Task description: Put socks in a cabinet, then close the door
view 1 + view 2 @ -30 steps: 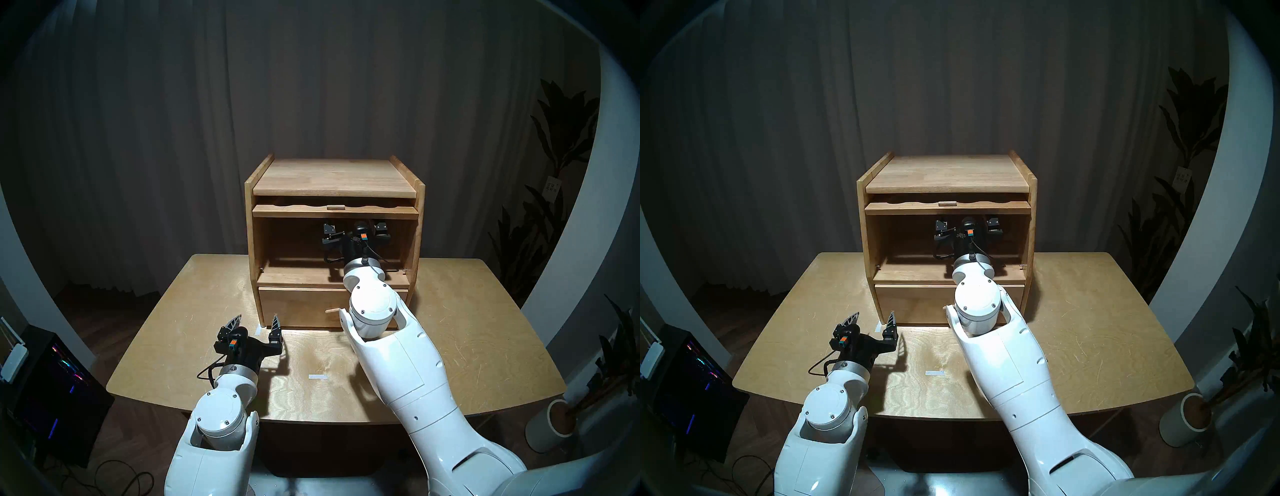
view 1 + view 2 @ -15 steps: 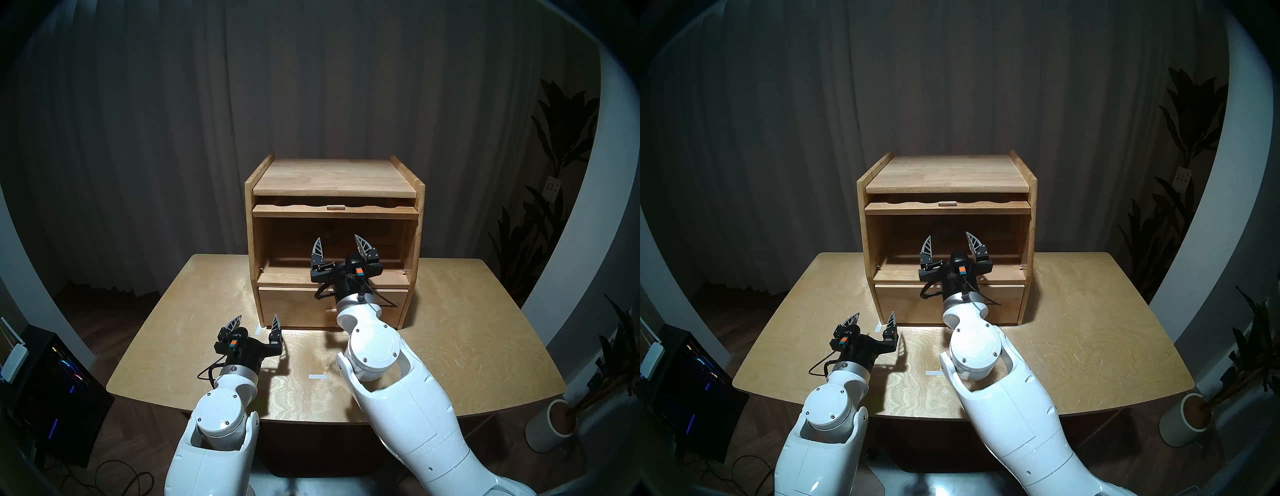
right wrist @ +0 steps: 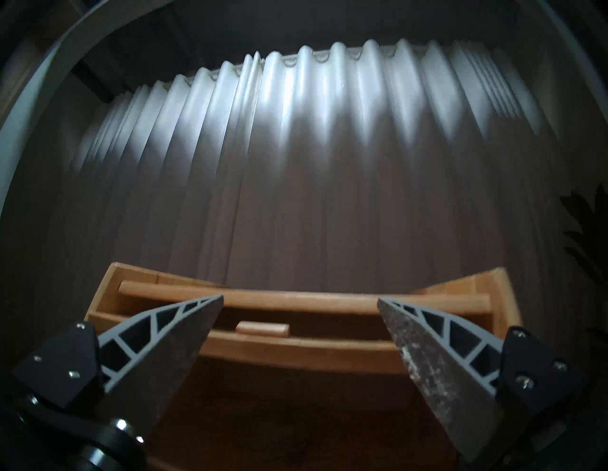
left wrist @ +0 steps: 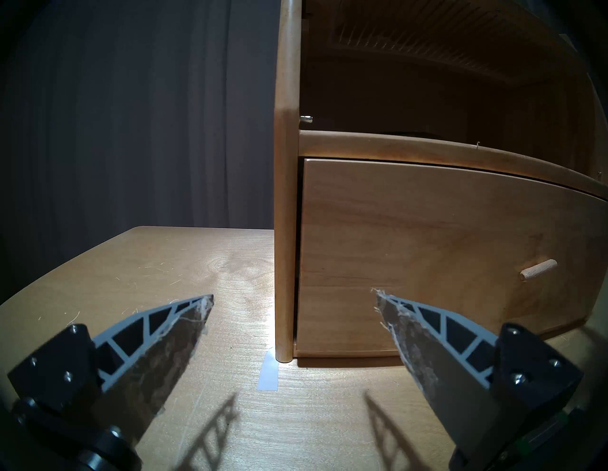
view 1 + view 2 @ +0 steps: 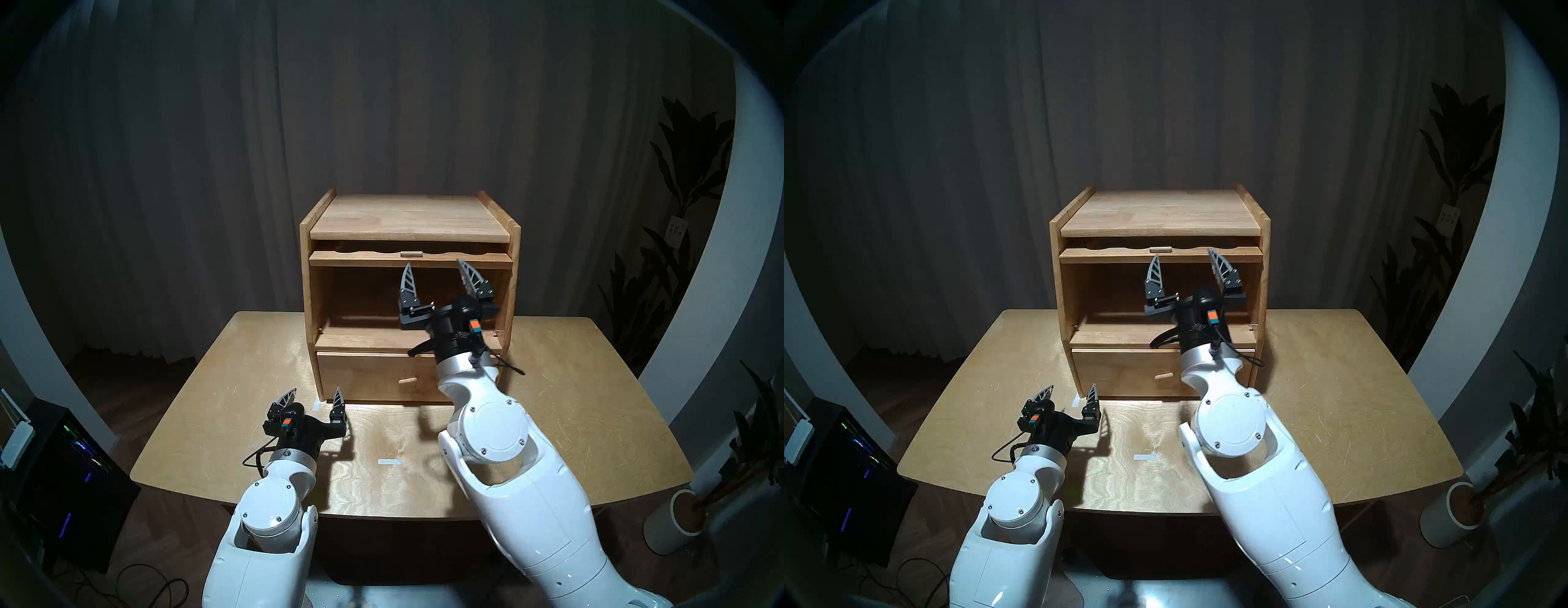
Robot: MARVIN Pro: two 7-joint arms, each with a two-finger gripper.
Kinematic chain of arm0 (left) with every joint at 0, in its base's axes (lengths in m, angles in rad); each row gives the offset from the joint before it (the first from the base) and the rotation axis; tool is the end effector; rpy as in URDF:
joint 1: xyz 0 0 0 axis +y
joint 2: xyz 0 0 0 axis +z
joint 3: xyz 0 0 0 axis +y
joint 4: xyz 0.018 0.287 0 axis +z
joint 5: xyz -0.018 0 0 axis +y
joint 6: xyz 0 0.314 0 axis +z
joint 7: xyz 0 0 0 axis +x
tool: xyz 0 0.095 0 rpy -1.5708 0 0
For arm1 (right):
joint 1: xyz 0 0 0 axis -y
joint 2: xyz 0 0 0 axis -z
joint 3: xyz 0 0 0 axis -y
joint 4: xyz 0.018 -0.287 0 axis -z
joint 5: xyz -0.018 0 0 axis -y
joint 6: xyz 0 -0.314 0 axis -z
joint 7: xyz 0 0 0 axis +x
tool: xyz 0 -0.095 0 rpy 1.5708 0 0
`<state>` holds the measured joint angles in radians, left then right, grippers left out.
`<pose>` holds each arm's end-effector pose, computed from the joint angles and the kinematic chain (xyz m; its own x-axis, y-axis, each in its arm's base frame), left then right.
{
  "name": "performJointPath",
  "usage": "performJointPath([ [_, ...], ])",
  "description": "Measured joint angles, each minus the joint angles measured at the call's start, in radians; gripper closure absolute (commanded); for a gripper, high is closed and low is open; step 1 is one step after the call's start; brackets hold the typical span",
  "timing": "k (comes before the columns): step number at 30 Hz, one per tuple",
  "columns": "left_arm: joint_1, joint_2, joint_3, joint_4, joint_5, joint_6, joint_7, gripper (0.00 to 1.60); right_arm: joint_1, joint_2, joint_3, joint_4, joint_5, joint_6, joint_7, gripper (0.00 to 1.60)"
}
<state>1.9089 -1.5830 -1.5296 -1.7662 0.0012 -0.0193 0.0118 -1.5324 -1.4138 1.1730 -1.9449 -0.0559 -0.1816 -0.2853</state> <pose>0.3241 -0.0190 -0.3506 0.1232 0.0195 0.9922 -0.0233 -0.9995 0.0225 0.3788 0.1054 -0.1435 -0.5398 -0.0190 0.8416 0.1315 -0.9894 0.0620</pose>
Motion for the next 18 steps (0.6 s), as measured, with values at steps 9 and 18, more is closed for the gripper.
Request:
performJointPath([
  [9,0.000,0.000,0.000,0.004,0.000,0.000,0.000,0.00,0.024,0.053,0.121,-0.112,-0.024,-0.045,-0.036,0.00],
  [18,-0.001,0.000,0.000,0.004,0.001,0.000,0.000,0.00,-0.038,0.140,0.280,-0.171,-0.022,-0.028,-0.156,0.00],
])
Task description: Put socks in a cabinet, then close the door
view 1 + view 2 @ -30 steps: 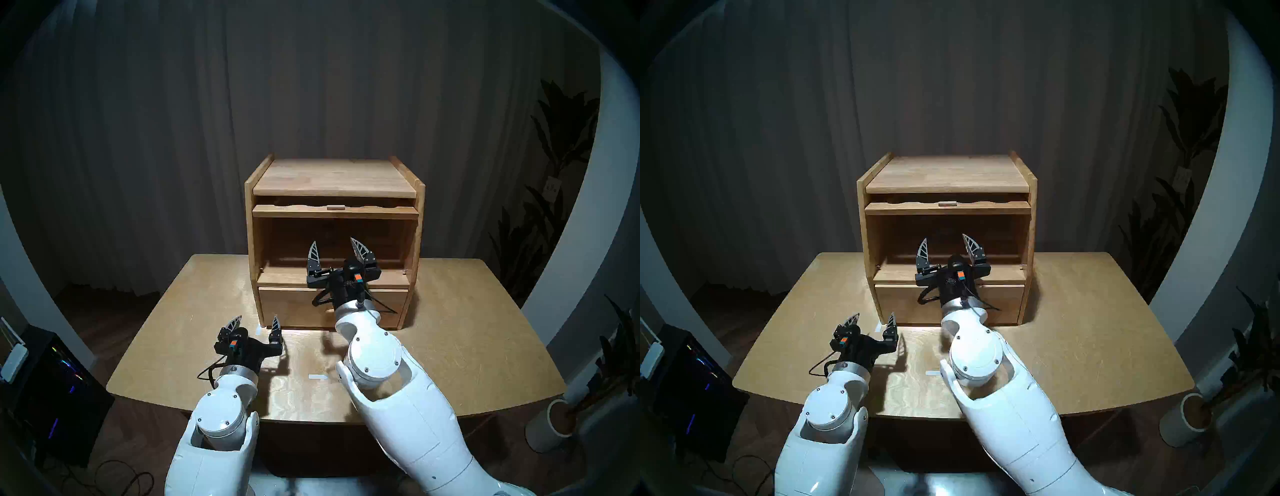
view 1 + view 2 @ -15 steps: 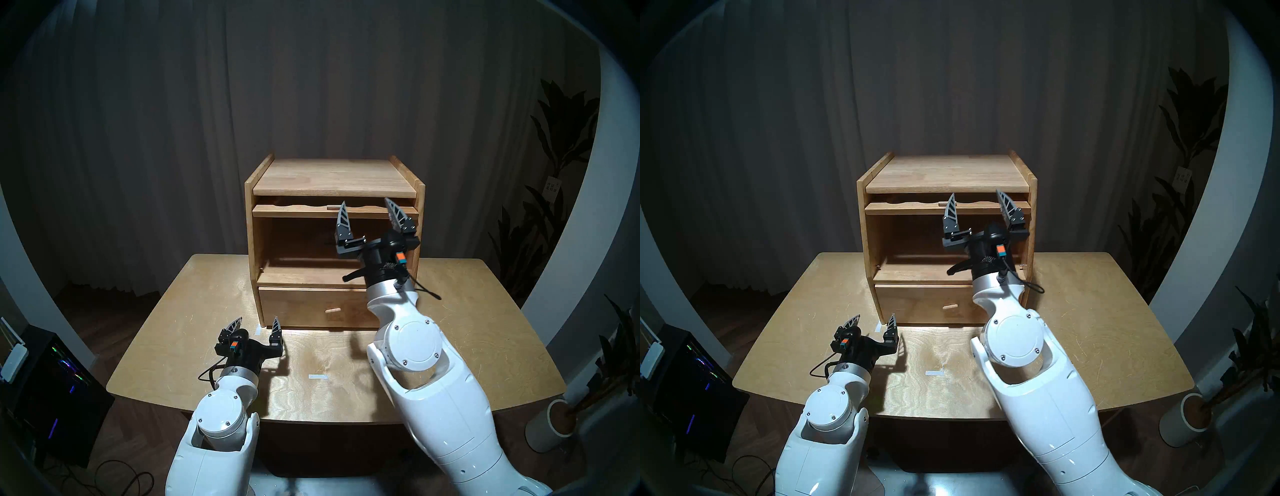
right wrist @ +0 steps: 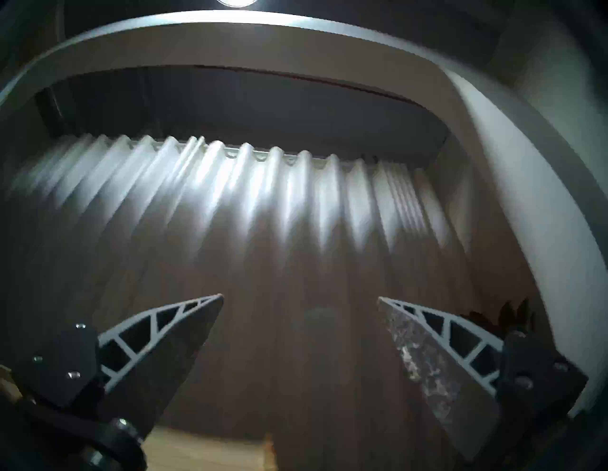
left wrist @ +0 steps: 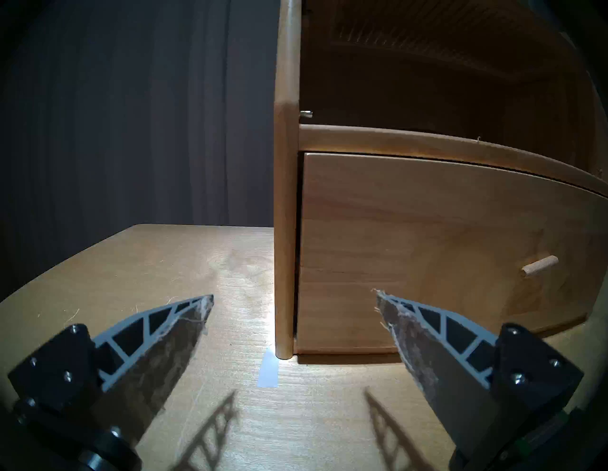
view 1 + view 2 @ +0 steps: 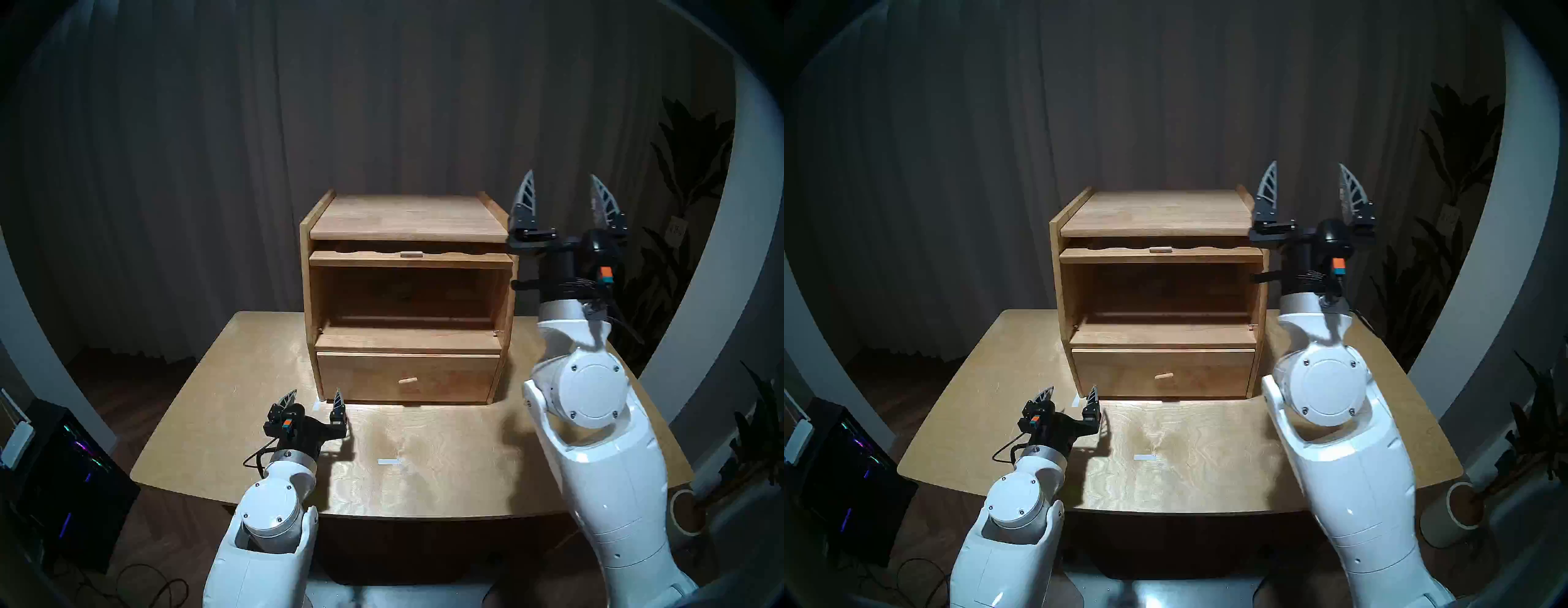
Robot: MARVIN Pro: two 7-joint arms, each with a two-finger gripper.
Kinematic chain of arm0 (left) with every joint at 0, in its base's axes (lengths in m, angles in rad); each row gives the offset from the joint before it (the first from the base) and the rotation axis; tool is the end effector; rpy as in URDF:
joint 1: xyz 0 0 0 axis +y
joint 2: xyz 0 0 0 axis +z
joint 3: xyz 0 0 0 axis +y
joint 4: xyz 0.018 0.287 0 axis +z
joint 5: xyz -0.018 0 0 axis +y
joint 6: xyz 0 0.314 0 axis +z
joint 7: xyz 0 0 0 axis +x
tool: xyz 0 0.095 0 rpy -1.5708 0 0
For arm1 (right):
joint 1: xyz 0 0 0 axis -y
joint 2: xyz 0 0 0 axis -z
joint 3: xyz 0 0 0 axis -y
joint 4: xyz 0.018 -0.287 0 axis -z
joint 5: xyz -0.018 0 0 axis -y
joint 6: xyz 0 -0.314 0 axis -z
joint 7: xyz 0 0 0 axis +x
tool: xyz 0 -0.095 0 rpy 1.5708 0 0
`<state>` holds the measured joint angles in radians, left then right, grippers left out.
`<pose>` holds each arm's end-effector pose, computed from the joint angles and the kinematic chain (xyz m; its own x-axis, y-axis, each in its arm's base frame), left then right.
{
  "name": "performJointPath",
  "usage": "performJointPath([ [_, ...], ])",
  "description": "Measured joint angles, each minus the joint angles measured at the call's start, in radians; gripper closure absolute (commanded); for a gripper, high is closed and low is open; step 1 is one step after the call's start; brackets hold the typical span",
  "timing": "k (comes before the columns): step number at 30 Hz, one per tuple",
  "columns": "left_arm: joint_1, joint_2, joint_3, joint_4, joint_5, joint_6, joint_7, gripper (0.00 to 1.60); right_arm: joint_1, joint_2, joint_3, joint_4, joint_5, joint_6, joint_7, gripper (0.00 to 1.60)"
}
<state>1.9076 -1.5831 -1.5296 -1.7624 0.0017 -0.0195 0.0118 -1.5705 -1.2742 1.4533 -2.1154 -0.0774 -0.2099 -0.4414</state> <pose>0.3243 -0.0191 -0.3517 0.1254 0.0190 0.9919 -0.0234 -0.9995 0.0221 0.3590 -0.0200 -0.0756 -0.6878 0.2074 0.6957 -0.2388 -0.9696 0.0531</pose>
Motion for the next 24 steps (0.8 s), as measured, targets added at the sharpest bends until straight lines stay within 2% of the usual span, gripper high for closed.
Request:
performJointPath([
  [6,-0.001,0.000,0.000,0.000,0.000,0.000,0.000,0.00,-0.077,0.052,0.104,0.077,0.033,0.042,-0.065,0.00],
  [13,-0.001,0.000,0.000,-0.002,0.000,0.000,0.000,0.00,-0.163,0.100,0.219,0.180,0.117,0.062,-0.077,0.00],
  [19,-0.001,0.000,0.000,-0.006,0.000,0.000,0.000,0.00,-0.237,0.138,0.293,0.220,0.247,0.028,0.018,0.00],
  [24,0.000,0.000,0.000,-0.010,0.000,0.000,0.000,0.00,-0.268,0.178,0.276,0.242,0.372,-0.009,0.107,0.00],
])
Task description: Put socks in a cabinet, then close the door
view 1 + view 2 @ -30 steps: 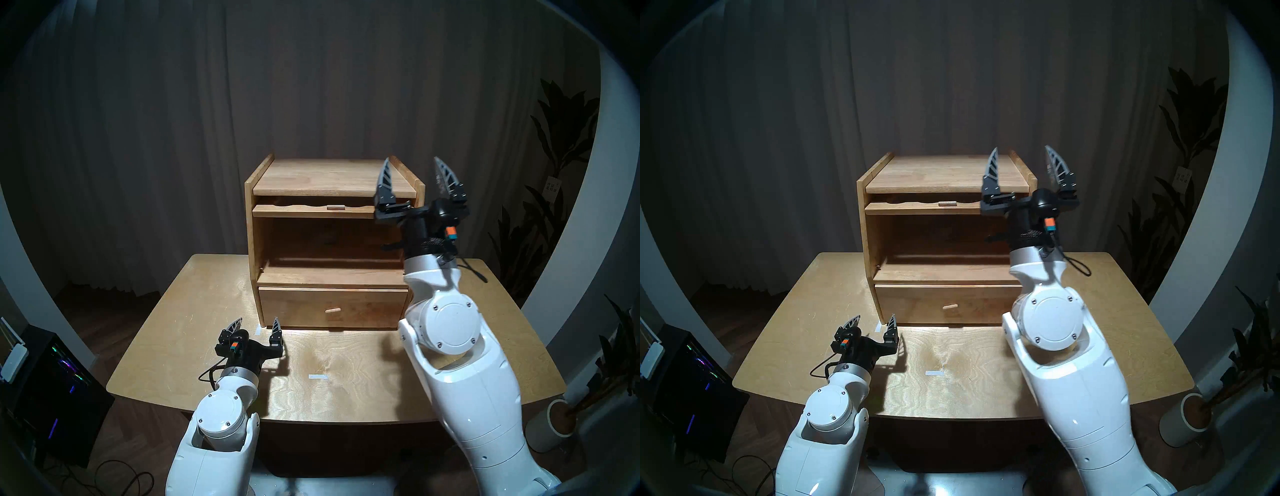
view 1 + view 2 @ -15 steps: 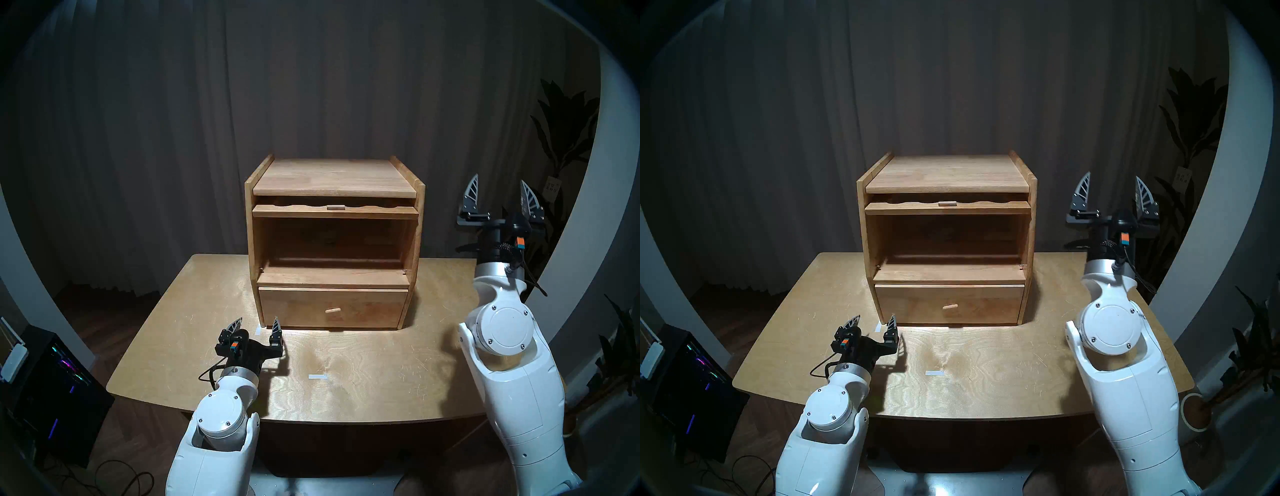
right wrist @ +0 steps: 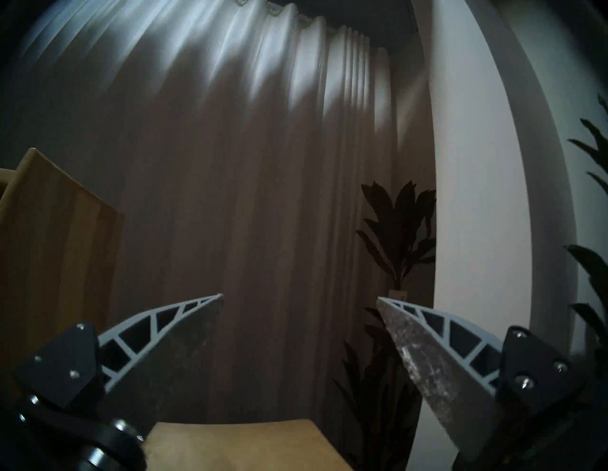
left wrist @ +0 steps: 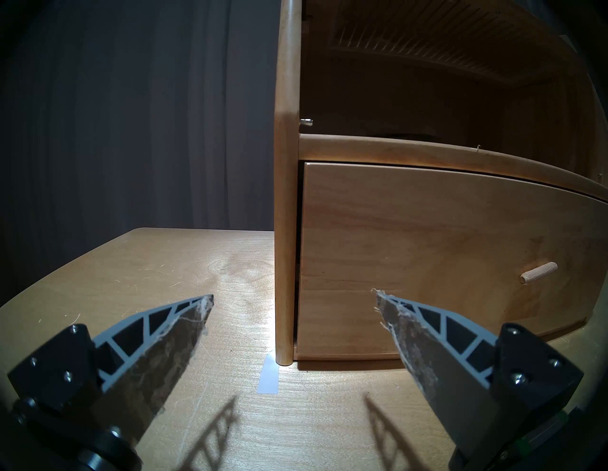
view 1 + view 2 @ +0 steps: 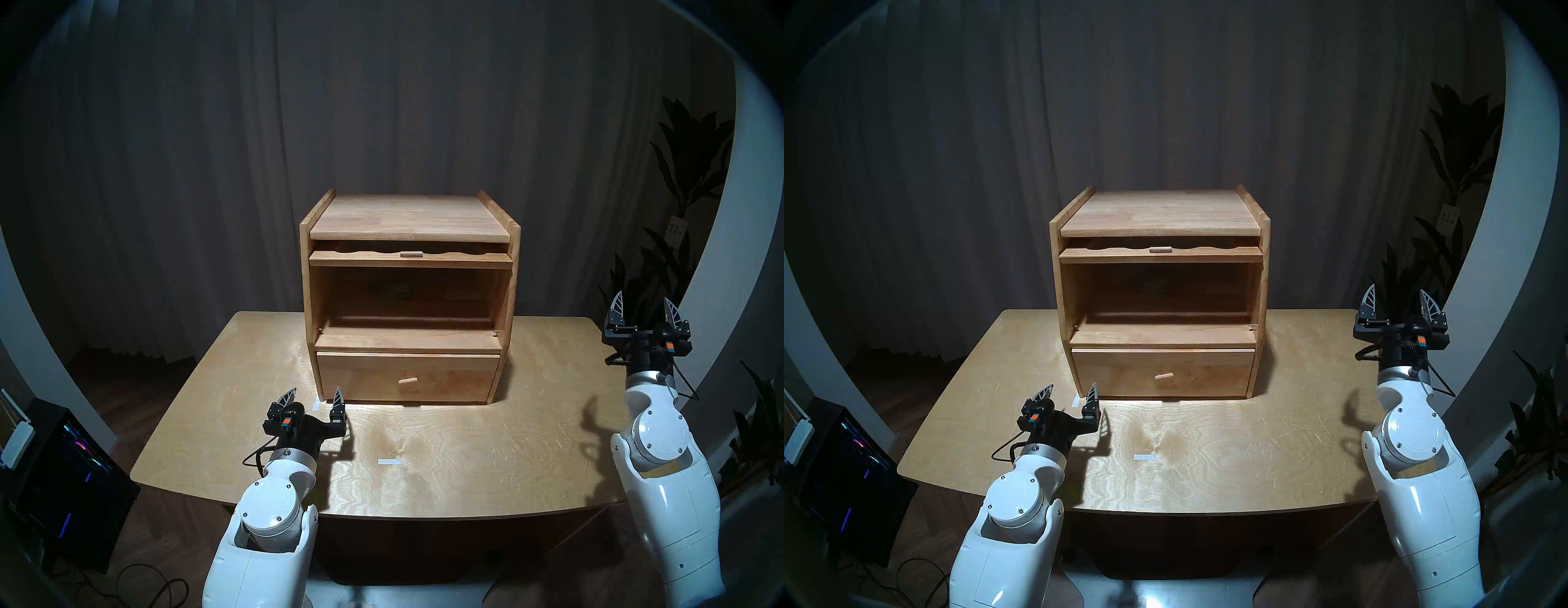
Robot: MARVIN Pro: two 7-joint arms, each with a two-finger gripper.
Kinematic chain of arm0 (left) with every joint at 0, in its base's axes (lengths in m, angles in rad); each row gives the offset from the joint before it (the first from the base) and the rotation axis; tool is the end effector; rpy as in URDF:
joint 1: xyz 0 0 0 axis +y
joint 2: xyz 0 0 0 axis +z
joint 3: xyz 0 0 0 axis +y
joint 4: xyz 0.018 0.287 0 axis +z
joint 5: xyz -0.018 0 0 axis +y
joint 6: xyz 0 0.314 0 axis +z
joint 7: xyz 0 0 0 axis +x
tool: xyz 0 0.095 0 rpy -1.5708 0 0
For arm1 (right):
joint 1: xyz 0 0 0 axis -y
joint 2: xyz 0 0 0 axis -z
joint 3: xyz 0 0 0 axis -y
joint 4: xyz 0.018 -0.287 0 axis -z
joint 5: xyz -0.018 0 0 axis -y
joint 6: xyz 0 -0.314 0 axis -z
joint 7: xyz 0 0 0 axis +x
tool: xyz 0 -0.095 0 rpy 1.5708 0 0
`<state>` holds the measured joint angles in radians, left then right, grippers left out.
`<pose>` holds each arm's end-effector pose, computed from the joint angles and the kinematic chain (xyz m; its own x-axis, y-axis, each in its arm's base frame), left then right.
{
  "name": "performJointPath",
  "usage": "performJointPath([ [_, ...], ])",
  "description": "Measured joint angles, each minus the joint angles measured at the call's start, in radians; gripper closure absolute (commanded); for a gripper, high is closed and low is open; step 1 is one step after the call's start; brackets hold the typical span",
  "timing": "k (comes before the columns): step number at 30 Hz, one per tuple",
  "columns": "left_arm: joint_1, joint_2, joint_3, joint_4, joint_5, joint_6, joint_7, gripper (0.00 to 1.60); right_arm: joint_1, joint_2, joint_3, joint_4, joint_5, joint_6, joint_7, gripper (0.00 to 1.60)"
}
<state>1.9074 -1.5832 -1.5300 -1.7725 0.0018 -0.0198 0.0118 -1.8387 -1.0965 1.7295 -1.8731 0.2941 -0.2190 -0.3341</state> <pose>0.3251 -0.0188 -0.3475 0.1149 0.0193 0.9932 -0.0229 -0.9995 0.0220 0.3498 -0.1681 -0.2110 -0.2862 0.1975 0.9376 -0.3264 -0.9401 0.0984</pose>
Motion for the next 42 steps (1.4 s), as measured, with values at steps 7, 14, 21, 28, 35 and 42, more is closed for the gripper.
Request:
performJointPath([
  [7,0.001,0.000,0.000,-0.006,0.000,0.000,0.000,0.00,0.004,0.075,-0.083,0.095,0.157,-0.031,0.139,0.00],
  [14,0.011,0.013,0.020,-0.024,0.044,-0.005,0.006,0.00,0.022,0.140,-0.116,0.156,0.250,-0.059,0.261,0.00],
  [21,0.070,0.039,0.099,-0.104,0.086,-0.036,-0.022,0.00,0.039,0.173,-0.111,0.187,0.297,-0.078,0.368,0.00],
  [28,0.080,0.090,0.130,-0.195,0.218,-0.120,-0.017,0.00,0.049,0.183,-0.106,0.190,0.314,-0.081,0.402,0.00],
  [35,0.089,0.160,0.109,-0.274,0.415,-0.108,0.006,0.00,0.054,0.187,-0.104,0.194,0.324,-0.081,0.424,0.00],
  [42,0.115,0.258,0.080,-0.299,0.661,-0.010,-0.004,0.00,0.058,0.191,-0.102,0.200,0.336,-0.081,0.446,0.00],
])
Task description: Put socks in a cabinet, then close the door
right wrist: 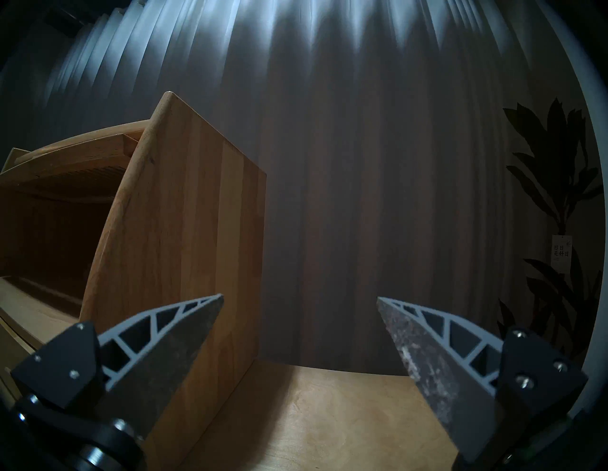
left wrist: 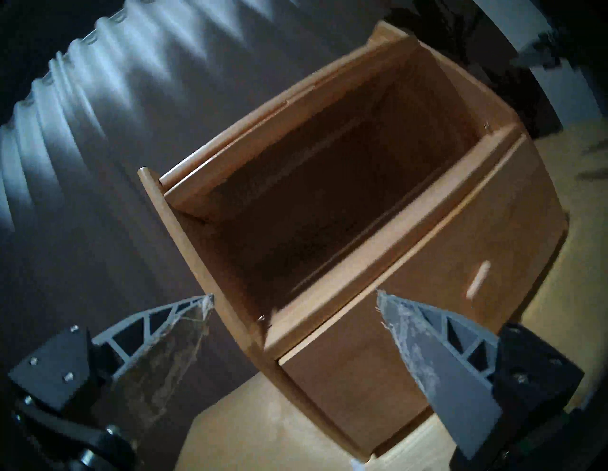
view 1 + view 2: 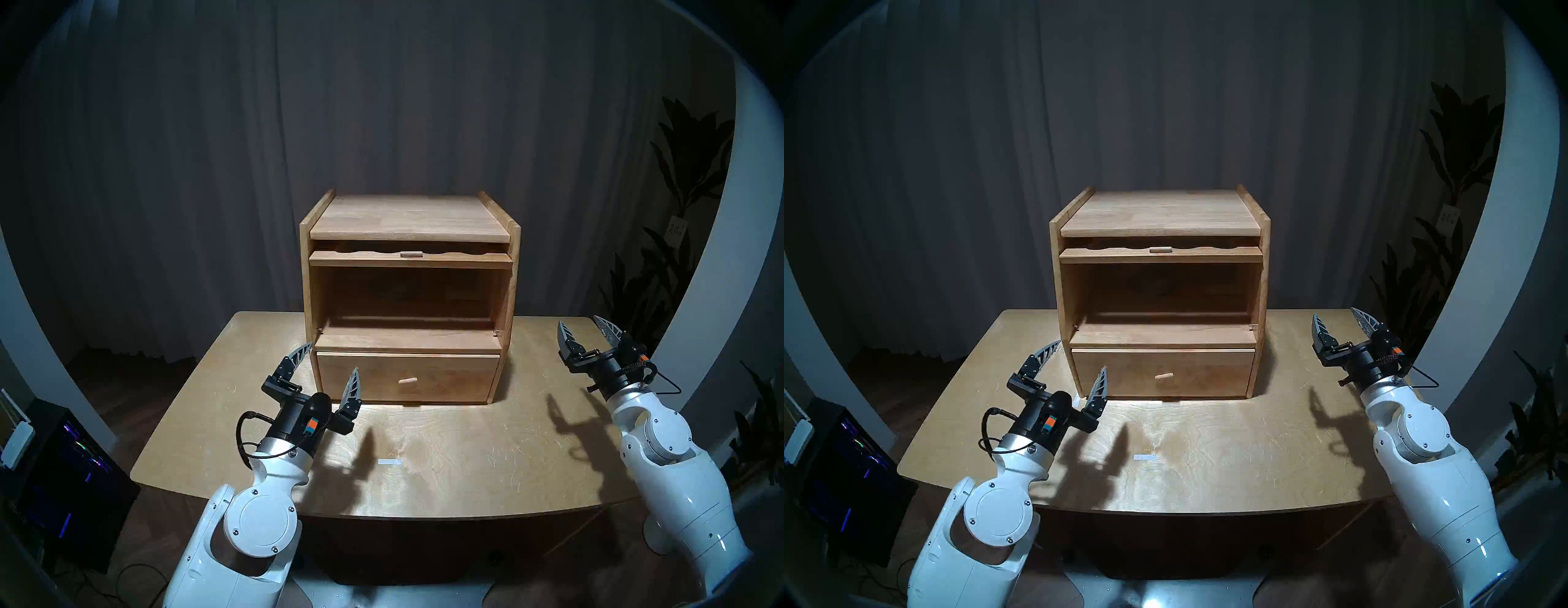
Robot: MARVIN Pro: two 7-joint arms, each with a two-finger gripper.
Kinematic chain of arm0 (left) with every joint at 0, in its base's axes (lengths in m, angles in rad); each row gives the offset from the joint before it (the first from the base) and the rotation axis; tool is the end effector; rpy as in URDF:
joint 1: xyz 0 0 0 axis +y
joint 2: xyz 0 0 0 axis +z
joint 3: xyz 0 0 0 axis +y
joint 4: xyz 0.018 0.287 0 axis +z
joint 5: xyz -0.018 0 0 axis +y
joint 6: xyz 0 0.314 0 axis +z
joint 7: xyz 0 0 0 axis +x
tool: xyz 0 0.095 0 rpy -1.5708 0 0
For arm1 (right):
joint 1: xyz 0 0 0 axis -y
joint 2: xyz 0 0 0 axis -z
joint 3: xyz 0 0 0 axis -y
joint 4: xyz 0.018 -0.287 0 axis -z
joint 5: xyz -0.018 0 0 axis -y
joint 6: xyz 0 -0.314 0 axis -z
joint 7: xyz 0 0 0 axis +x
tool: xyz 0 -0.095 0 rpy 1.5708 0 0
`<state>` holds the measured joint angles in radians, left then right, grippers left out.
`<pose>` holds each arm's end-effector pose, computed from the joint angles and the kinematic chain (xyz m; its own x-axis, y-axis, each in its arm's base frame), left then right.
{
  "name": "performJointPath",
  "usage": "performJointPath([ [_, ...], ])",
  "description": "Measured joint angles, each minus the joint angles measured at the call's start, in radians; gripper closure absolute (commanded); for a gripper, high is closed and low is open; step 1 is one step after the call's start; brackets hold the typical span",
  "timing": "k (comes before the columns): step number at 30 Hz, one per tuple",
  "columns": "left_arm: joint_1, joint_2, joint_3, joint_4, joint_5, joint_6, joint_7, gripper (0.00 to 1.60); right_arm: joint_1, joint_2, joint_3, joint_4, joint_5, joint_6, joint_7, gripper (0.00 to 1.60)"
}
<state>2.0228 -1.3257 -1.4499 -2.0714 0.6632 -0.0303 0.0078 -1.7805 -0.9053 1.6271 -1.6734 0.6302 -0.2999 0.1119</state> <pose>0.2937 -0.0208 -0.2677 -0.2010 -0.7094 0.6755 -0.1296 -0.6643 -0.7362 0.3743 -0.1697 -0.2487 -0.2048 0.0297 0.9783 0.1317 -0.9896 0.0577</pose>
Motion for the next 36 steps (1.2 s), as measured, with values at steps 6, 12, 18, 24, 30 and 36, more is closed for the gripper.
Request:
performJointPath([
  [6,-0.003,0.068,-0.019,-0.035,0.184,0.082,-0.033,0.00,0.003,0.002,0.001,0.005,0.008,0.000,0.015,0.00],
  [12,-0.028,0.128,0.005,-0.107,0.351,0.127,-0.093,0.00,0.005,0.004,0.003,0.010,0.017,-0.002,0.033,0.00],
  [18,-0.061,0.157,0.082,-0.189,0.478,0.174,-0.203,0.00,0.008,0.006,0.005,0.015,0.026,-0.006,0.049,0.00],
  [24,-0.121,0.134,0.120,-0.237,0.540,0.277,-0.330,0.00,0.010,0.006,0.007,0.021,0.035,-0.011,0.067,0.00],
  [30,-0.182,0.067,0.107,-0.267,0.435,0.360,-0.392,0.00,0.011,0.007,0.008,0.024,0.041,-0.012,0.078,0.00],
  [36,-0.237,0.011,0.101,-0.269,0.366,0.449,-0.440,0.00,0.013,0.007,0.010,0.028,0.046,-0.017,0.090,0.00],
])
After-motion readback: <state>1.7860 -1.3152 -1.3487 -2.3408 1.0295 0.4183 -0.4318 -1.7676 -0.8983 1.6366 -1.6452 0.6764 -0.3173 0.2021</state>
